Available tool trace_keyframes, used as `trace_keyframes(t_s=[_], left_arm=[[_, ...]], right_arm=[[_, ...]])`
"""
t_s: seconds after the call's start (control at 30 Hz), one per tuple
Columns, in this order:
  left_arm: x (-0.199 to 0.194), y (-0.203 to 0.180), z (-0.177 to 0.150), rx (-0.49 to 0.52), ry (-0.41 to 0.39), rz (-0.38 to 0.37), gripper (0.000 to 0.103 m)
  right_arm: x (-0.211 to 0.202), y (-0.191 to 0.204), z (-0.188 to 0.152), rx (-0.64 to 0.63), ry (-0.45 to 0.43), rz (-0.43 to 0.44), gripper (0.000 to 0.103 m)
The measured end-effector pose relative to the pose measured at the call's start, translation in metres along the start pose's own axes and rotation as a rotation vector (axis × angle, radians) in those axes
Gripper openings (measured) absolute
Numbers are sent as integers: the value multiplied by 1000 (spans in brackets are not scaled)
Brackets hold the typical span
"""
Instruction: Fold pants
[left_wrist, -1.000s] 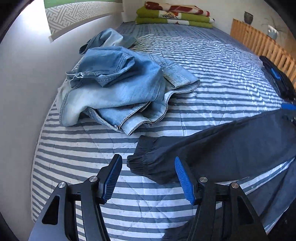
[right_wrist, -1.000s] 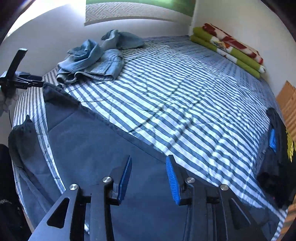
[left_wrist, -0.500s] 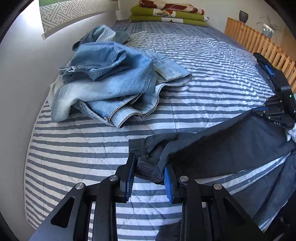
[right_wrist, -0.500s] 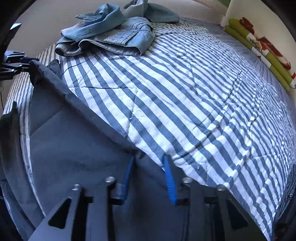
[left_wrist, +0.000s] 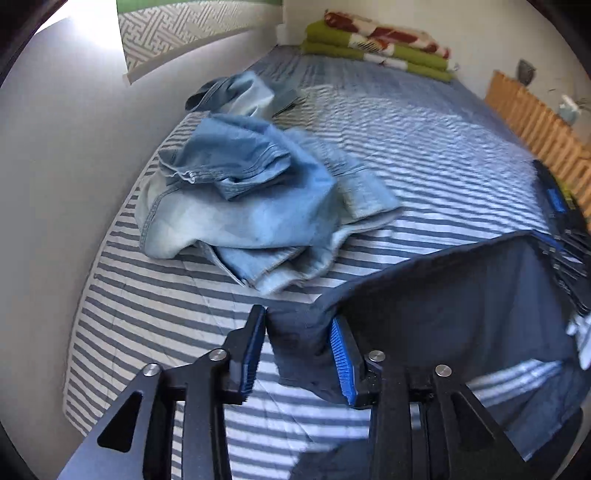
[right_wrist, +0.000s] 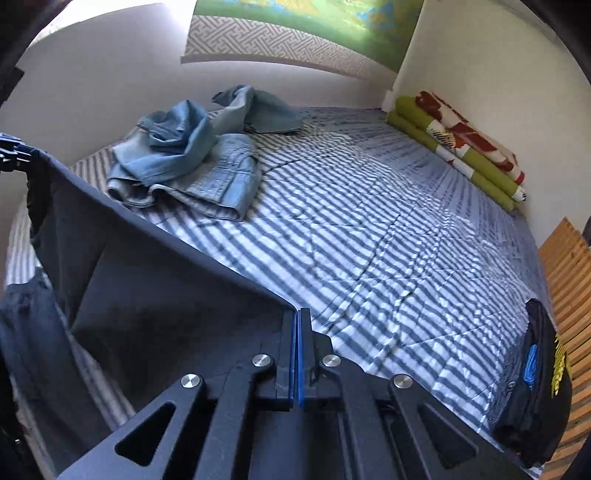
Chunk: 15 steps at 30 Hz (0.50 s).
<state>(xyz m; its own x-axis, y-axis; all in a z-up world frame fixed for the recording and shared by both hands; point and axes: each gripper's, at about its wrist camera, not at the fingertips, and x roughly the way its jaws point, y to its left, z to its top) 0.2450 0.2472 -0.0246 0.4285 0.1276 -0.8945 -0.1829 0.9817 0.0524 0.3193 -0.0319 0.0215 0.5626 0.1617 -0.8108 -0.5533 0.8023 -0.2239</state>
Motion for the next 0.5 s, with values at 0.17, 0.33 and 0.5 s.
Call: trace_keyframes(t_s=[0.17, 0.33, 0.5], left_arm=[[47, 31, 21, -128, 44, 0, 43], [59, 35, -26, -95, 110, -105, 53], [102, 22, -67, -123, 201, -156, 59]], right_arm=[[54, -8, -2, 74, 125, -28, 17], [23, -32, -12, 162, 89, 52, 18], [-36, -48, -42, 286, 34, 133, 22]])
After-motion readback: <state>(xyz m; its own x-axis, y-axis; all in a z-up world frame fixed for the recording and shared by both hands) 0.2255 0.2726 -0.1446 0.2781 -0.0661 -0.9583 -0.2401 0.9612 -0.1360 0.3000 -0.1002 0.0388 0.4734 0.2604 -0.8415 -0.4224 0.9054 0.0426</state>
